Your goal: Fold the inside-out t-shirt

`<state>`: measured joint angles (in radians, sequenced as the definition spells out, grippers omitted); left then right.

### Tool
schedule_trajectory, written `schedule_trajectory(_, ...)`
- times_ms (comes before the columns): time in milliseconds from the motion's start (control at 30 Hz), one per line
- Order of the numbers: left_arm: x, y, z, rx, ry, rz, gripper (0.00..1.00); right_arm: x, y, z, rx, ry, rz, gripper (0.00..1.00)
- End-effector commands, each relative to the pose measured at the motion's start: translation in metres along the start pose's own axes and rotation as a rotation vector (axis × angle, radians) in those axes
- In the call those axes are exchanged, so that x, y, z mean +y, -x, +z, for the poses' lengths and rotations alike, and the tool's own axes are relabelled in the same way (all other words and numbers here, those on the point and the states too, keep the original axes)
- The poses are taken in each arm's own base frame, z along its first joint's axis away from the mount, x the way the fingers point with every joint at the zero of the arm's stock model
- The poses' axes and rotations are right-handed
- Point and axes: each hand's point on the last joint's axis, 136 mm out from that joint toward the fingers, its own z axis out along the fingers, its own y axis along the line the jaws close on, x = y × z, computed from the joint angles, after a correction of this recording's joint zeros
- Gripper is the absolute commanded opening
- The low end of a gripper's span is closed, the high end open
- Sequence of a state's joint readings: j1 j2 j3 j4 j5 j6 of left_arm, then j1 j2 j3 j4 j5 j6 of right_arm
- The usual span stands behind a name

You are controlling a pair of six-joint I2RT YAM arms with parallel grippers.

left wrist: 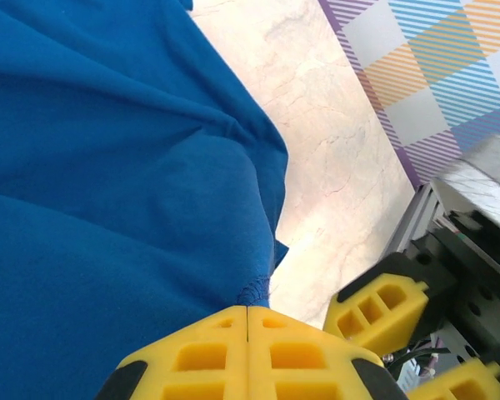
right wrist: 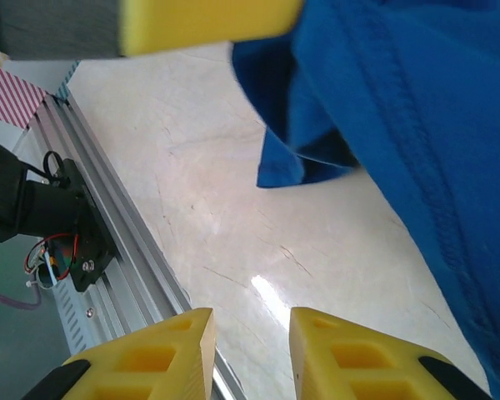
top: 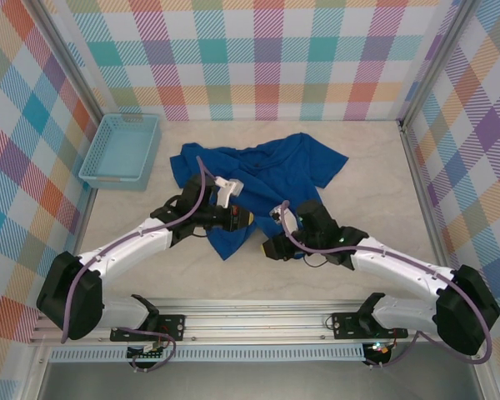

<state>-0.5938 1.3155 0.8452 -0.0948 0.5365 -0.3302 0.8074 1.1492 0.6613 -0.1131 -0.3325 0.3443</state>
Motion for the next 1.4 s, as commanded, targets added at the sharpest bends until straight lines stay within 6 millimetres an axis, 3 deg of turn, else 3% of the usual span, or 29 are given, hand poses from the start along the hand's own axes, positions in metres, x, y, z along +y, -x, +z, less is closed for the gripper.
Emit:
schedule_trajectory(0,-0.001,0.005,-0.01,-0.012,0.022,-0.022,0.0,0.001,0.021,0.002,-0.117,-0.04,-0.048,0.31)
schedule_trajectory(200,-0.013,0.006,-0.025,0.012,0.028,0.005,0.0,-0.043,0.023,-0.007,-0.152,-0.308,-0.009,0.39)
schedule_trajectory(300,-0.035,0.023,-0.043,-0.062,-0.017,0.031,0.0,-0.043,0.03,-0.016,-0.16,-0.34,-0.047,0.4)
schedule_trajectory(467,-0.088,0.062,-0.083,-0.242,-0.126,0.104,0.0,-0.019,0.037,-0.033,-0.211,-0.252,-0.124,0.45)
schedule_trajectory(600,-0.088,0.065,-0.08,-0.226,-0.06,0.164,0.0,-0.007,0.039,-0.034,-0.25,-0.181,-0.15,0.57)
schedule_trajectory(733,-0.092,0.064,-0.074,-0.193,-0.061,0.184,0.0,-0.01,0.041,-0.02,-0.253,-0.167,-0.137,0.68)
schedule_trajectory(933,-0.084,0.057,-0.084,-0.152,0.043,0.242,0.0,-0.015,0.048,0.009,-0.262,-0.126,-0.101,0.69)
schedule_trajectory(1000,-0.083,0.053,-0.084,-0.136,0.044,0.248,0.0,-0.019,0.05,0.019,-0.248,-0.136,-0.096,0.62)
schedule_trajectory(1100,-0.076,0.051,-0.088,-0.135,0.088,0.255,0.0,-0.027,0.051,0.025,-0.237,-0.174,-0.098,0.34)
schedule_trajectory(1233,-0.057,0.047,-0.09,-0.118,0.19,0.255,0.0,-0.052,0.047,0.0,-0.222,-0.363,-0.109,0.0)
schedule_trajectory(1367,-0.044,0.041,-0.086,-0.092,0.237,0.265,0.0,-0.068,0.044,-0.043,-0.213,-0.54,-0.118,0.0)
